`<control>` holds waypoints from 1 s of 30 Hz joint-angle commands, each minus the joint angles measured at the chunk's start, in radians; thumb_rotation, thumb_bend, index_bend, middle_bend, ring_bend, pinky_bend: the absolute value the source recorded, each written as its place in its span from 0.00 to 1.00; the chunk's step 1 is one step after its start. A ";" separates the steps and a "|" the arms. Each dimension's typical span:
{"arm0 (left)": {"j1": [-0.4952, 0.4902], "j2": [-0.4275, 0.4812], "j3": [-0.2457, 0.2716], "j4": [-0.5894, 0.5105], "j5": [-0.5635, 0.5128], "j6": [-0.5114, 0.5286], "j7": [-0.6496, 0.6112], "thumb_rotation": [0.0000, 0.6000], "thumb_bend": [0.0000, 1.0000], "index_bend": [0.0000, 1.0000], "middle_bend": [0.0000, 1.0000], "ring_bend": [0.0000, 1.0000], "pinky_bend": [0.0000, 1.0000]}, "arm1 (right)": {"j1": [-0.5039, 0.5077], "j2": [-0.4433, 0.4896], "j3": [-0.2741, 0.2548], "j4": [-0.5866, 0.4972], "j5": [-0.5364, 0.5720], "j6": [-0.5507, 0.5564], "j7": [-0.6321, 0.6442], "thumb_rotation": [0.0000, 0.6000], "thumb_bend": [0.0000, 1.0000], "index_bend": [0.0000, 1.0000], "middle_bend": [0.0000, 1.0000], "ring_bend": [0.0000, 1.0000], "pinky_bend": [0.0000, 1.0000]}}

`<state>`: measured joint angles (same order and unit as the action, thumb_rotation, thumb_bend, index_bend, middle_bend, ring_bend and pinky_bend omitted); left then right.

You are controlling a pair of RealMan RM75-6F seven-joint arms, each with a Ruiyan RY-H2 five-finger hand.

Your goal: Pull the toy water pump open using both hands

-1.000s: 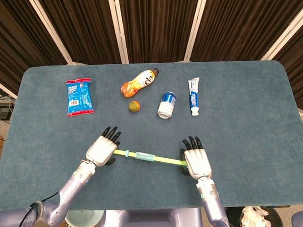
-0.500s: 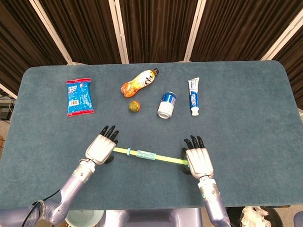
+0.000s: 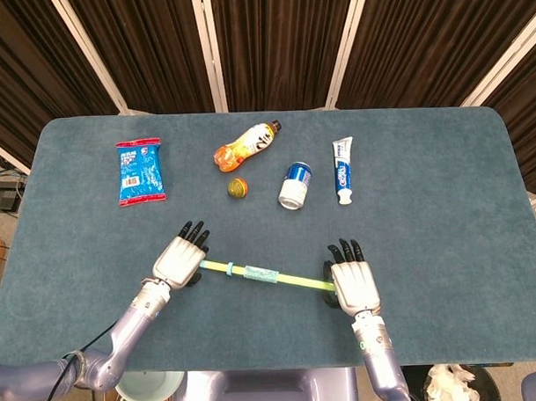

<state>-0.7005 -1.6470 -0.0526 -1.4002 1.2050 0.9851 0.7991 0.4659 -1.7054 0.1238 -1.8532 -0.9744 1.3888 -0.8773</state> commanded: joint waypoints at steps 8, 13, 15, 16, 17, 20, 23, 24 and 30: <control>0.000 0.007 0.007 -0.003 0.033 0.018 -0.034 1.00 0.40 0.55 0.15 0.01 0.11 | -0.004 0.006 -0.006 -0.007 0.013 0.002 0.008 1.00 0.61 0.79 0.18 0.00 0.00; 0.005 0.027 0.010 -0.035 0.053 0.035 -0.047 1.00 0.40 0.56 0.15 0.01 0.11 | -0.004 0.012 -0.011 0.000 0.004 0.006 0.006 1.00 0.61 0.80 0.19 0.00 0.00; 0.008 0.041 0.011 -0.055 0.059 0.041 -0.051 1.00 0.40 0.57 0.15 0.01 0.11 | -0.001 0.016 -0.005 0.004 0.001 0.008 0.007 1.00 0.61 0.80 0.19 0.00 0.00; 0.009 0.048 0.012 -0.066 0.064 0.045 -0.055 1.00 0.40 0.57 0.15 0.01 0.11 | 0.000 0.018 -0.001 0.006 0.000 0.008 0.007 1.00 0.61 0.80 0.19 0.00 0.00; 0.011 0.056 0.014 -0.078 0.068 0.049 -0.060 1.00 0.40 0.57 0.15 0.01 0.11 | 0.001 0.020 0.002 0.008 0.000 0.008 0.008 1.00 0.61 0.80 0.19 0.00 0.00; 0.018 0.078 0.019 -0.111 0.076 0.057 -0.072 1.00 0.40 0.57 0.15 0.01 0.11 | 0.003 0.027 0.010 0.015 0.001 0.008 0.011 1.00 0.61 0.80 0.19 0.00 0.00; 0.028 0.109 0.027 -0.153 0.093 0.071 -0.087 1.00 0.40 0.57 0.15 0.01 0.11 | 0.002 0.037 0.013 0.026 0.007 0.005 0.017 1.00 0.61 0.80 0.19 0.00 0.00; 0.032 0.117 0.030 -0.165 0.097 0.075 -0.093 1.00 0.40 0.57 0.15 0.01 0.11 | 0.002 0.040 0.014 0.028 0.006 0.005 0.019 1.00 0.61 0.80 0.19 0.00 0.00; 0.052 0.171 0.058 -0.225 0.128 0.091 -0.116 1.00 0.40 0.58 0.15 0.01 0.11 | 0.006 0.067 0.033 0.040 0.006 -0.001 0.038 1.00 0.61 0.80 0.19 0.00 0.00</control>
<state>-0.6536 -1.4860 -0.0023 -1.6155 1.3243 1.0710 0.6875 0.4708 -1.6434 0.1525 -1.8148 -0.9696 1.3899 -0.8441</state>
